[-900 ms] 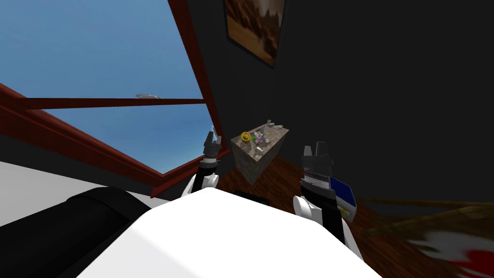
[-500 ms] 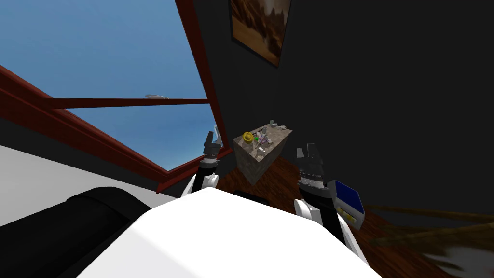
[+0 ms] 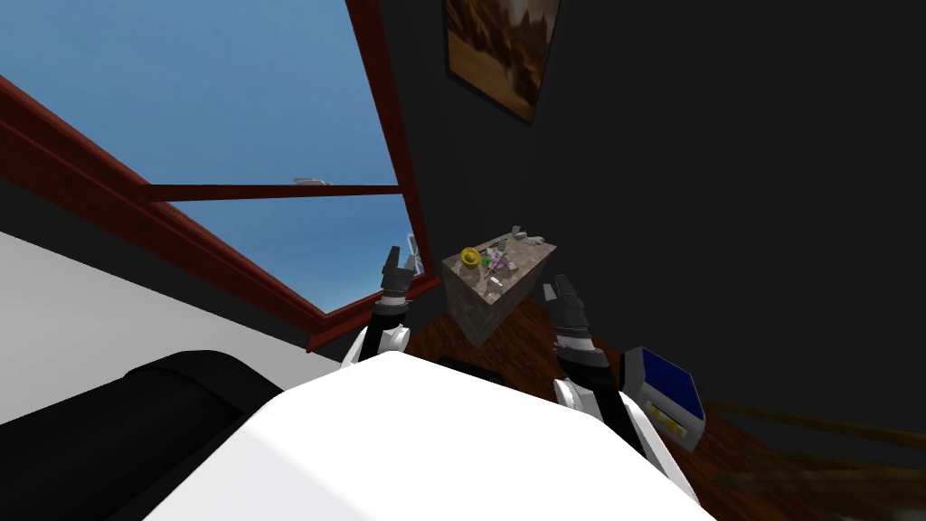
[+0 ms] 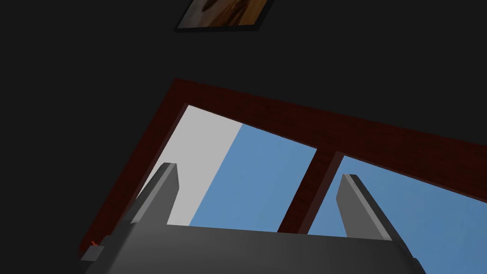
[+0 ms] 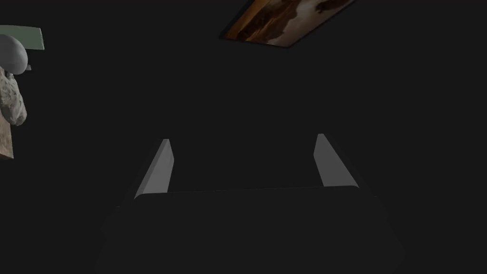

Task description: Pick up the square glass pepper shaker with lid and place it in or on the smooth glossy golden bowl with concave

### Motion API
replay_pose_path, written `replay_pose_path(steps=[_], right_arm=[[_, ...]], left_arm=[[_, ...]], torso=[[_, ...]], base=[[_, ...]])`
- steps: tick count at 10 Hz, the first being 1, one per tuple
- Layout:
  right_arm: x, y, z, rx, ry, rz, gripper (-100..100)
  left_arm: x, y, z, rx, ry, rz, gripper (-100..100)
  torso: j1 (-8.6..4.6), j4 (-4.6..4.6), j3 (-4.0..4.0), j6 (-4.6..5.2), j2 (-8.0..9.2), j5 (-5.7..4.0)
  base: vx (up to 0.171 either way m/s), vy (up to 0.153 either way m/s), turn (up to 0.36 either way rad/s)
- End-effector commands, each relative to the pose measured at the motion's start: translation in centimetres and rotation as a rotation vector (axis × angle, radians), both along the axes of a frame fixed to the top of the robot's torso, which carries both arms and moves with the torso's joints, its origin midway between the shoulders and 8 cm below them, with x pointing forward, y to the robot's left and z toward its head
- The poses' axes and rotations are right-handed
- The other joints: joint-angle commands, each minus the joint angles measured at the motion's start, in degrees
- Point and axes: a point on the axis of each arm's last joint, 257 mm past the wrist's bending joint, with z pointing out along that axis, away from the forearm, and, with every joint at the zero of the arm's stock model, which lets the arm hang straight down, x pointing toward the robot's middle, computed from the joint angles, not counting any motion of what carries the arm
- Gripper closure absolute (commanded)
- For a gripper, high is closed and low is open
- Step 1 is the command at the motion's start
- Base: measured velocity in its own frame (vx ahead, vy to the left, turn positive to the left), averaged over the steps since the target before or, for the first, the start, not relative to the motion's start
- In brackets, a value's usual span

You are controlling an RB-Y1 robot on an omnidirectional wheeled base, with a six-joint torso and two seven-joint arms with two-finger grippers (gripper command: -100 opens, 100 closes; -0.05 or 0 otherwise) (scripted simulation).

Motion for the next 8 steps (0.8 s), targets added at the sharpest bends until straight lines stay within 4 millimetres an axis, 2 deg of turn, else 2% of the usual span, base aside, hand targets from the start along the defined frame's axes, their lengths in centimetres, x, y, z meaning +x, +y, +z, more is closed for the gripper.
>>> replay_pose_path(steps=[1, 2, 3, 4, 6, 7, 8], right_arm=[[0.2, 1.0, -2.6, -0.023, 0.071, 0.042, -100], [0.1, 1.1, -2.7, -0.038, 0.074, 0.049, -100], [0.3, 1.6, -4.6, -0.055, 0.125, 0.076, -100], [0.2, 1.6, -4.7, -0.064, 0.126, 0.080, -100], [0.2, 2.4, -8.8, -0.097, 0.234, 0.129, -100], [0.1, 2.4, -9.0, -0.120, 0.239, 0.139, -100], [-0.2, 2.6, -11.2, -0.144, 0.297, 0.163, -100]], left_arm=[[0.0, 0.0, 0.0, 0.000, 0.000, 0.000, 0], [0.0, 0.0, 0.0, 0.000, 0.000, 0.000, 0], [0.0, 0.0, 0.0, 0.000, 0.000, 0.000, 0], [0.0, 0.0, 0.0, 0.000, 0.000, 0.000, 0], [0.0, 0.0, 0.0, 0.000, 0.000, 0.000, 0], [0.0, 0.0, 0.0, 0.000, 0.000, 0.000, 0], [0.0, 0.0, 0.0, 0.000, 0.000, 0.000, 0]], torso=[[0.00, 0.00, 0.00, 0.00, 0.00, 0.00], [0.03, 0.00, 0.01, 0.00, 0.02, 0.01], [0.00, 0.01, 0.01, 0.03, 0.02, 0.00], [0.00, 0.00, 0.00, 0.00, 0.01, 0.00], [0.00, 0.00, 0.01, 0.00, 0.01, 0.00], [0.02, 0.01, 0.01, 0.00, 0.02, 0.01], [-0.01, 0.00, 0.01, 0.04, 0.02, 0.00]], base=[[-0.007, 0.024, 0.216], [-0.006, 0.013, 0.046], [-0.004, 0.017, 0.119], [-0.002, 0.010, 0.064], [-0.006, 0.022, 0.189], [-0.006, 0.015, 0.058], [-0.007, 0.019, 0.141]])
